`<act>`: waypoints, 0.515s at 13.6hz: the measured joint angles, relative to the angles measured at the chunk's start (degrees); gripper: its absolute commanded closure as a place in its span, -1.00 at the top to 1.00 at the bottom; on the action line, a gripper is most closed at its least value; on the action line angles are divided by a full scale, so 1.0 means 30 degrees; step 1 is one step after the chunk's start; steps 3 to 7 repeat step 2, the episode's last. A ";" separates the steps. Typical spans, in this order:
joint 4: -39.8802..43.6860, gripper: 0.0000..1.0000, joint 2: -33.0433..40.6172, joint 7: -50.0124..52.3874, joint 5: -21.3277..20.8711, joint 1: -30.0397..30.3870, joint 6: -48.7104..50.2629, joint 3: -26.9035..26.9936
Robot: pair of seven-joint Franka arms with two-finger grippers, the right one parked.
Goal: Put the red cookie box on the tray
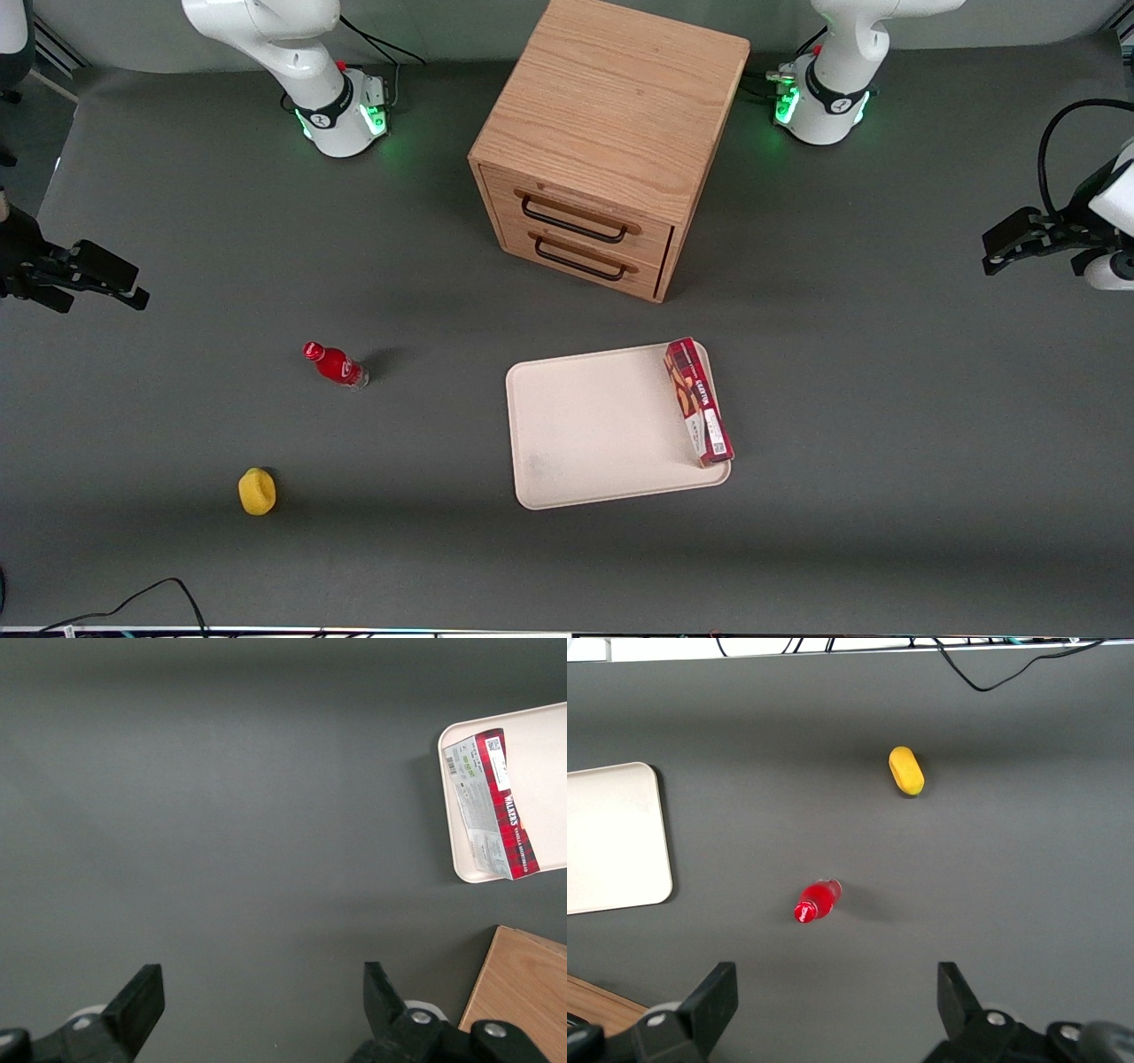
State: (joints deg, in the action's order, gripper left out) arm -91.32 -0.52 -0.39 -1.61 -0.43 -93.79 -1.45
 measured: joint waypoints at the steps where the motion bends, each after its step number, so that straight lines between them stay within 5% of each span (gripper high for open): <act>1: -0.0031 1.00 -0.0090 0.0018 0.0047 0.0010 -0.0001 0.0025; 7: -0.0058 1.00 -0.0176 0.0026 0.0080 0.0033 -0.0003 0.0067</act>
